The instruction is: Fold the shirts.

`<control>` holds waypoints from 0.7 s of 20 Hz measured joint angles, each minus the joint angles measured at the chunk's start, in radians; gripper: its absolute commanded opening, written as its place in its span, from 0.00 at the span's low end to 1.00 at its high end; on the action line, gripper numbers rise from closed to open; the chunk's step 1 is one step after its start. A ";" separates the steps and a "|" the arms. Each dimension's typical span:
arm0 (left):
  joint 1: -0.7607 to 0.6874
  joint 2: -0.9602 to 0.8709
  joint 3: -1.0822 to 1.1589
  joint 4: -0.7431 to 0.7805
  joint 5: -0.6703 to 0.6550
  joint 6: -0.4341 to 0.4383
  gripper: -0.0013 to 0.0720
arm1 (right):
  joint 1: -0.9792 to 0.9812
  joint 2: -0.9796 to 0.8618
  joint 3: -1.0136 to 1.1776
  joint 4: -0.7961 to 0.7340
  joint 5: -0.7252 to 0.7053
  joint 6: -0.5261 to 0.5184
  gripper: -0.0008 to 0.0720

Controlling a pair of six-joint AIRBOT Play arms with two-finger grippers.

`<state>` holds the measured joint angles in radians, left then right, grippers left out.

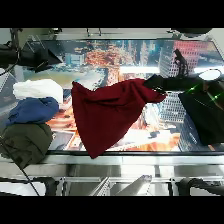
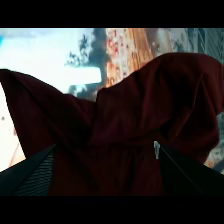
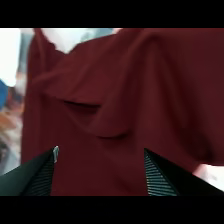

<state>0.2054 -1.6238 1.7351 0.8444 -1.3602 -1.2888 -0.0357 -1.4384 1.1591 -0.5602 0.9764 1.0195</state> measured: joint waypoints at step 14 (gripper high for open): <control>-0.269 0.536 -1.128 0.000 0.101 -0.273 0.97 | -0.312 -0.171 0.075 -0.080 0.036 -0.023 0.57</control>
<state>-0.0639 -1.0882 0.6071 0.8440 -1.2594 -1.5616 -0.3477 -1.6096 1.2339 -0.6407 1.0122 0.9966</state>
